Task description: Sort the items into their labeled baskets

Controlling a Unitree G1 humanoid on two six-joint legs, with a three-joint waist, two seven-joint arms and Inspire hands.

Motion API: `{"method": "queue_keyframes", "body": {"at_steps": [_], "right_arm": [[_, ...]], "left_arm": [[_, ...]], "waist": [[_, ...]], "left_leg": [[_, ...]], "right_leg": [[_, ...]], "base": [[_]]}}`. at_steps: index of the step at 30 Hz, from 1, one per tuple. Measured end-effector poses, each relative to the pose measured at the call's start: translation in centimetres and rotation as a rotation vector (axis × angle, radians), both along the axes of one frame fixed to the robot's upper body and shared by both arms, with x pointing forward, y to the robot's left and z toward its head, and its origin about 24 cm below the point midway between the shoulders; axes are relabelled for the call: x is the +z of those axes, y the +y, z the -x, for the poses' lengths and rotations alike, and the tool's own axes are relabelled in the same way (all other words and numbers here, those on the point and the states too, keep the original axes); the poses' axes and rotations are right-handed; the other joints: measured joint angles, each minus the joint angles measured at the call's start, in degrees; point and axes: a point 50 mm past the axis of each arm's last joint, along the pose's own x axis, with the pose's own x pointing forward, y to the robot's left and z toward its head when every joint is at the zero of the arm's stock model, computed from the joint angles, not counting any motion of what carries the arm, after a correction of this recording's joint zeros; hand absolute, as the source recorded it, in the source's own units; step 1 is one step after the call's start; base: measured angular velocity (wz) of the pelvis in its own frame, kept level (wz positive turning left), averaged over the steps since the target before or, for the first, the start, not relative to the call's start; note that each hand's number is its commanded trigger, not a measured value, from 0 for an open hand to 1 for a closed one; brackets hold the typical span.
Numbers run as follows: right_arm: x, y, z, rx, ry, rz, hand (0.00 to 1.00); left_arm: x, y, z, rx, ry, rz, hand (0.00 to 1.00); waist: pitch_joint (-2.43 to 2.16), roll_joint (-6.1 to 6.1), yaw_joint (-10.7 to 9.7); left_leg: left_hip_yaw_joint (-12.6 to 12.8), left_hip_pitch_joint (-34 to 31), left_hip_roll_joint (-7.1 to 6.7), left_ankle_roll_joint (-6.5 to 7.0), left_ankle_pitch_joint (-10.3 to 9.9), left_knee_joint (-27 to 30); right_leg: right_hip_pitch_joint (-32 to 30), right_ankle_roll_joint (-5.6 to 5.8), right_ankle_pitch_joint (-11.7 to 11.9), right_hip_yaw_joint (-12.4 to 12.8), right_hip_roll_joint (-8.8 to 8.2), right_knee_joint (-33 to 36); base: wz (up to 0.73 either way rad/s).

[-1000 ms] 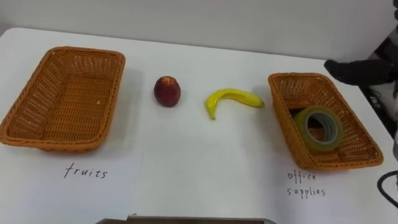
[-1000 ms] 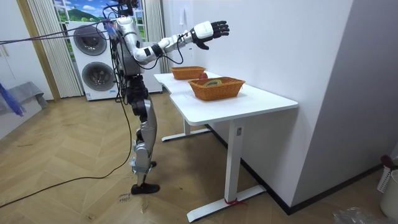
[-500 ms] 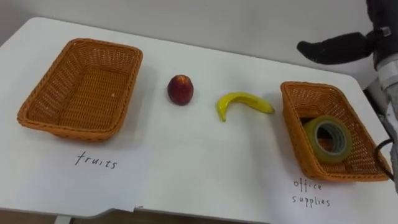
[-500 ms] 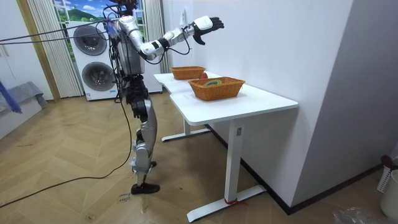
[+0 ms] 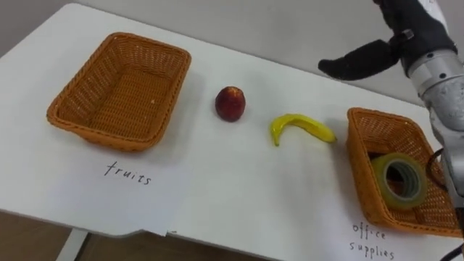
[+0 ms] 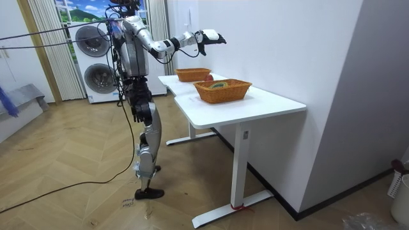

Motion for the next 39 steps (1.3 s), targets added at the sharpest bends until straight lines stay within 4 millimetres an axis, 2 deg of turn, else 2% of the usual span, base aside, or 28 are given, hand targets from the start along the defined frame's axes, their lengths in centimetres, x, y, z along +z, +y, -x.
{"method": "queue_keyframes", "body": {"at_steps": [1,3,5,8,11,15,18,21,23,30,39], "right_arm": [[-0.5,-0.1,-0.1,-0.001,0.033,0.016,0.00],[-1.2,-0.1,-0.3,0.003,0.075,0.030,0.00],[-1.5,-0.1,-0.4,0.008,0.093,0.035,0.00],[-1.8,0.2,-0.7,0.023,0.115,0.047,0.00],[-1.9,0.5,-0.8,0.033,0.120,0.055,0.00],[-2.5,0.7,-0.9,0.044,0.147,0.074,0.00],[-3.0,0.2,-1.4,0.020,0.179,0.110,0.00],[-3.2,-0.2,-1.8,-0.005,0.198,0.147,0.00],[-3.3,-0.4,-2.0,-0.018,0.207,0.188,0.00],[-4.7,0.0,-2.3,0.005,0.272,0.265,0.00],[-5.0,-0.1,-2.3,0.003,0.291,0.329,0.00]], "left_arm": [[0.0,0.1,0.1,0.001,0.006,-0.003,0.00],[0.1,0.4,0.2,0.000,0.011,-0.010,0.00],[0.3,0.7,0.2,-0.004,0.013,-0.019,0.00],[0.4,1.0,0.3,-0.010,0.018,-0.025,0.00],[0.6,1.4,0.1,-0.019,0.015,-0.038,0.00],[0.7,1.7,-0.2,-0.024,0.006,-0.047,0.00],[0.7,1.7,-0.1,-0.023,0.009,-0.046,0.00],[0.7,1.6,-0.2,-0.023,0.009,-0.045,0.00],[0.6,1.6,-0.6,-0.033,0.002,-0.045,0.00],[0.6,1.2,-1.2,-0.074,-0.017,-0.045,0.00],[0.6,1.2,-1.3,-0.082,-0.018,-0.042,0.00]], "waist": [[-0.02,-0.26,0.22],[-0.42,-0.96,0.53],[-0.04,-1.66,0.55],[-0.06,-1.99,0.73],[0.06,-1.81,1.42],[0.60,-1.11,1.91],[0.76,-0.86,1.97],[0.77,-0.67,1.85],[0.40,-0.73,1.95],[0.55,-0.42,1.83],[0.63,-0.33,1.74]], "left_leg": [[-0.03,-0.09,0.02,-0.01,0.00,0.02],[-0.51,-0.98,0.00,-0.01,0.02,0.37],[-0.98,-1.70,-0.01,-0.02,0.02,1.14],[-1.02,-2.56,-0.07,-0.02,0.02,1.20],[-1.18,-3.49,-0.12,-0.01,0.02,1.54],[-1.71,-4.21,-0.22,-0.02,0.02,1.65],[-1.92,-4.64,-0.25,-0.02,0.03,1.82],[-2.09,-5.12,-0.33,-0.03,0.03,2.01],[-2.12,-5.52,-0.37,-0.03,0.05,2.11],[-2.15,-5.52,-0.41,-0.04,0.08,2.07],[-2.16,-5.76,-0.42,-0.04,0.08,2.08]], "right_leg": [[-0.10,0.00,0.00,-0.19,0.01,0.01],[-0.58,-0.01,0.01,-0.73,-0.01,0.01],[-0.78,-0.02,0.01,-1.14,0.00,-0.01],[-1.55,-0.03,0.02,-1.18,-0.05,0.00],[-2.27,-0.03,0.02,-1.24,-0.07,-0.06],[-2.61,-0.03,0.02,-1.89,-0.12,-0.13],[-2.68,-0.04,0.02,-2.54,-0.14,-0.44],[-2.73,-0.03,0.02,-2.58,-0.12,-0.93],[-3.30,-0.04,0.02,-2.54,-0.14,-0.88],[-3.41,-0.04,0.02,-2.50,-0.18,-0.94],[-3.55,-0.04,0.02,-2.58,-0.18,-0.95]], "base": [[0.00],[0.12],[0.14],[0.01],[0.01],[0.08],[0.07],[0.05],[0.02],[0.00],[0.00]]}}
